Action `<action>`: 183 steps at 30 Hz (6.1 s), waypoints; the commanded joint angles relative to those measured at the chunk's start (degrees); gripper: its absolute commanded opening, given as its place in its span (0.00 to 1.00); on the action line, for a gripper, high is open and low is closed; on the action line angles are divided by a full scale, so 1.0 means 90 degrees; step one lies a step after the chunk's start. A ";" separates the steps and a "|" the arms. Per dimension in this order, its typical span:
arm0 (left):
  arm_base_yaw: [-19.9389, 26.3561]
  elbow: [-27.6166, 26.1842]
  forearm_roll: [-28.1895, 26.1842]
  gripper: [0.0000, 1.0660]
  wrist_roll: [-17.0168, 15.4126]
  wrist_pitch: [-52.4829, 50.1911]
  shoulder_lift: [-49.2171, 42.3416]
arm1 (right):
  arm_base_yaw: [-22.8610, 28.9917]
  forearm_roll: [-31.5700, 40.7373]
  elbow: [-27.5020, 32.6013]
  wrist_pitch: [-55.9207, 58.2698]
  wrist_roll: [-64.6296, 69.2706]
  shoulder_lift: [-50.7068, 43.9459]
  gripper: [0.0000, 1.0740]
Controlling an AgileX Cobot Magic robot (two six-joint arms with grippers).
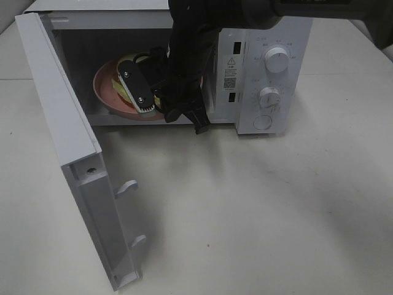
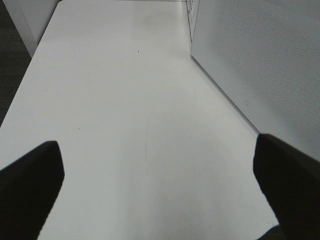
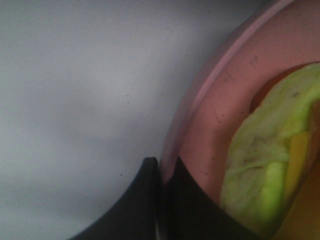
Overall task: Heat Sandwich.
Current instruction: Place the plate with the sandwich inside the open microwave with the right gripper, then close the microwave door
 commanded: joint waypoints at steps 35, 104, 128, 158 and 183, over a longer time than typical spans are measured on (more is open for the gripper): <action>-0.0006 0.0000 -0.0006 0.92 0.0000 -0.0076 -0.0108 | -0.0095 -0.0414 -0.1401 -0.0586 0.1120 0.1050 0.03; -0.0006 0.0000 -0.0006 0.92 0.0000 -0.0076 -0.0108 | -0.0076 -0.0802 0.3495 -0.3170 0.2839 -0.2165 0.71; -0.0006 0.0000 -0.0006 0.92 0.0000 -0.0076 -0.0108 | -0.0076 -0.0777 0.5774 -0.3183 0.5761 -0.4488 0.71; -0.0006 0.0000 -0.0006 0.92 0.0000 -0.0076 -0.0108 | -0.0076 -0.0777 0.7137 -0.0656 0.8995 -0.7595 0.71; -0.0006 0.0000 -0.0006 0.92 0.0000 -0.0076 -0.0108 | -0.0490 -0.0630 0.7366 0.1783 0.9174 -1.0402 0.71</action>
